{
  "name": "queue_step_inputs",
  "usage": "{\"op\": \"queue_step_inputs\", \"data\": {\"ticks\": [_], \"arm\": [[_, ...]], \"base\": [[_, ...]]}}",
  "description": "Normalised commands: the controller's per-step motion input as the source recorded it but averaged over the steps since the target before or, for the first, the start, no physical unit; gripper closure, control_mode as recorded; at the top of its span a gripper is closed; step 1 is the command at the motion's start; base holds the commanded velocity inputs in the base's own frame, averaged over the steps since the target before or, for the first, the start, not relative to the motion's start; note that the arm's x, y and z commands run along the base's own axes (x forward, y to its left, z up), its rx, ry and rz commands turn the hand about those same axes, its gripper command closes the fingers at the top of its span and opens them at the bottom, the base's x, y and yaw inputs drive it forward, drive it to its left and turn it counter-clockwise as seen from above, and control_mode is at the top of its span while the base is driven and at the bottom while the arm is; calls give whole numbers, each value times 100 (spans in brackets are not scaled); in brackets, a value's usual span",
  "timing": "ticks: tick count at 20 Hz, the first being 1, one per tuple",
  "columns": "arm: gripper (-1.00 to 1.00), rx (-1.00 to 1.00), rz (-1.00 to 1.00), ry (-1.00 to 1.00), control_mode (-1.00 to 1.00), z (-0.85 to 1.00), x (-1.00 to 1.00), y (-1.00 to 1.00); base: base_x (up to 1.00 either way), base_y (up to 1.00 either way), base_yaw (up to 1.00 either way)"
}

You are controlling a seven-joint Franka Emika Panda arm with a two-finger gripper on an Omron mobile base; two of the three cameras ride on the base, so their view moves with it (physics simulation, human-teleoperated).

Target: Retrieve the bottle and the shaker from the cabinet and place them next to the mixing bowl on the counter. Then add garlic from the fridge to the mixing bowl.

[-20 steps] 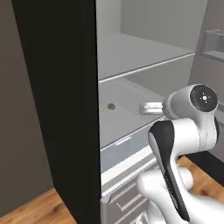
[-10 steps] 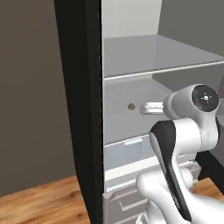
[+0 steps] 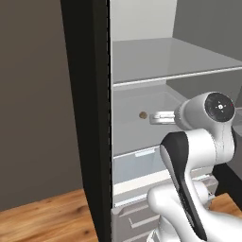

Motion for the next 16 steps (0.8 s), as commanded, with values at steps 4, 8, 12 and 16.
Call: {"op": "queue_step_inputs", "data": {"ticks": [4, 8, 12, 16], "arm": [[-100, 0, 0, 0, 100, 0, 0, 0], [-100, 0, 0, 0, 100, 0, 0, 0], [-100, 0, 0, 0, 100, 0, 0, 0], [-100, 4, 1, 2, -100, 0, 37, -33]], "base": [[1, 0, 0], [1, -15, 0], [6, -34, 0], [0, 0, 0]]}}
